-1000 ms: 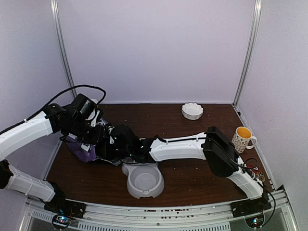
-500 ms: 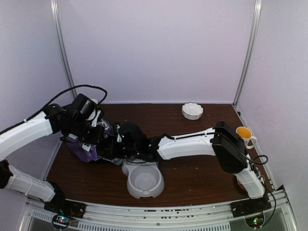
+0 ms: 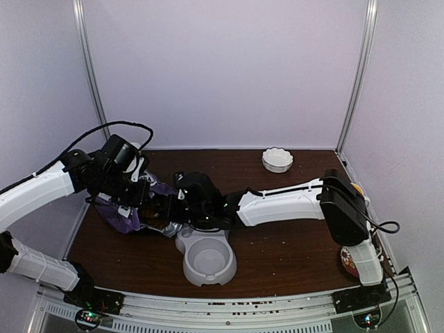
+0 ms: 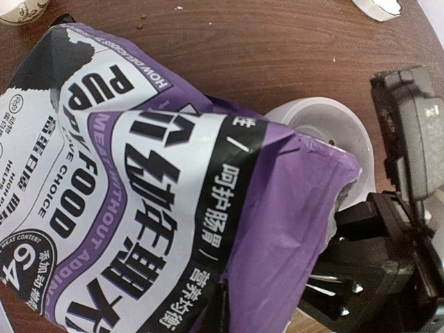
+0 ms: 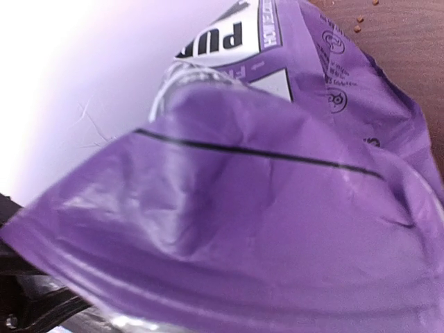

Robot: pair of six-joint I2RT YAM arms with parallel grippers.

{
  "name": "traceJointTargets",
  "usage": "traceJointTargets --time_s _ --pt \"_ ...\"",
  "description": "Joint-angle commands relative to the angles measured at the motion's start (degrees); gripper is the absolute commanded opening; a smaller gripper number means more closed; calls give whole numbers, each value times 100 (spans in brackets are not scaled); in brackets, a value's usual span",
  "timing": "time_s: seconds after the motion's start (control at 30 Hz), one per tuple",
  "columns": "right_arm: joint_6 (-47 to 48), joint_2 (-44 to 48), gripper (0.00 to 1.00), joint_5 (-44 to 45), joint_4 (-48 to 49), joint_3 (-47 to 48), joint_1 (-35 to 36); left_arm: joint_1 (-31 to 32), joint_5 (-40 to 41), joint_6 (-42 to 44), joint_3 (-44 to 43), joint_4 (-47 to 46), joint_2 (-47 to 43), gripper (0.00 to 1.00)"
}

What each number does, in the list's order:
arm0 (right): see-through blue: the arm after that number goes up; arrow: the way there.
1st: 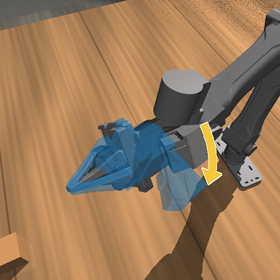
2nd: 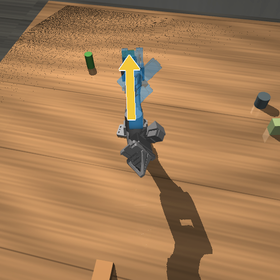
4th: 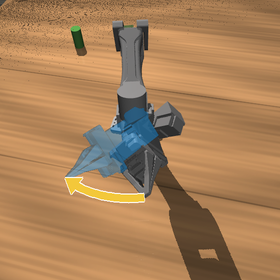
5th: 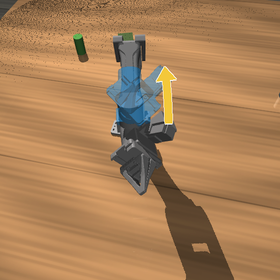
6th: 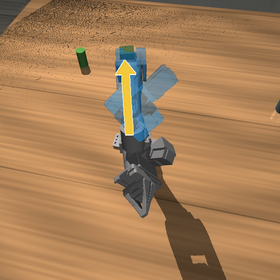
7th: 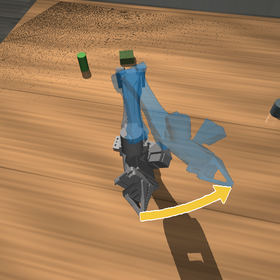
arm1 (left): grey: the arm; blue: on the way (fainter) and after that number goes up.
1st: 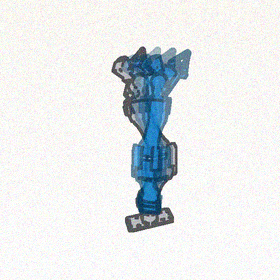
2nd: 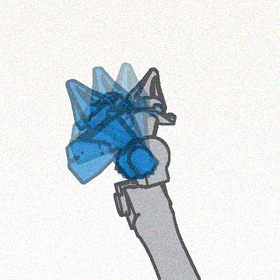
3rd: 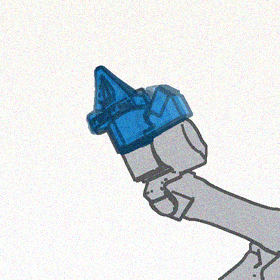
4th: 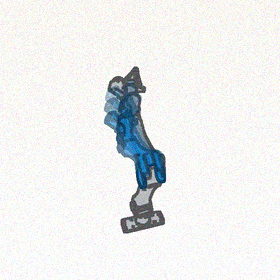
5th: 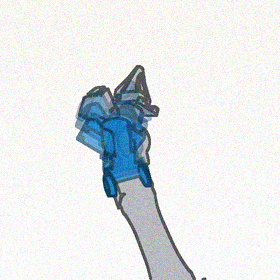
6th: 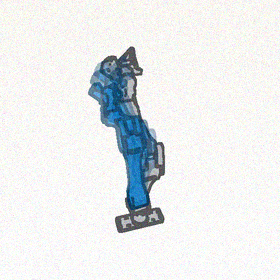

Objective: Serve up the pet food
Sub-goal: Collect the pet food from the pet food bag.

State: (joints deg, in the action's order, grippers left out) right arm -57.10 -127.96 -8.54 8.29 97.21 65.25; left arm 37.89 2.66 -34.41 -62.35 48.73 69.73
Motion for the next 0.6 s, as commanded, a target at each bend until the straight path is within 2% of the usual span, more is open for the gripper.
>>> traceJointTargets --time_s 0.0,0.57 --pt "5 441 0 258 277 -147 -20 78 -208 7 -44 -452 -248 0" --pt "-55 928 0 622 392 -616 -23 80 -63 8 10 -380 -346 0"
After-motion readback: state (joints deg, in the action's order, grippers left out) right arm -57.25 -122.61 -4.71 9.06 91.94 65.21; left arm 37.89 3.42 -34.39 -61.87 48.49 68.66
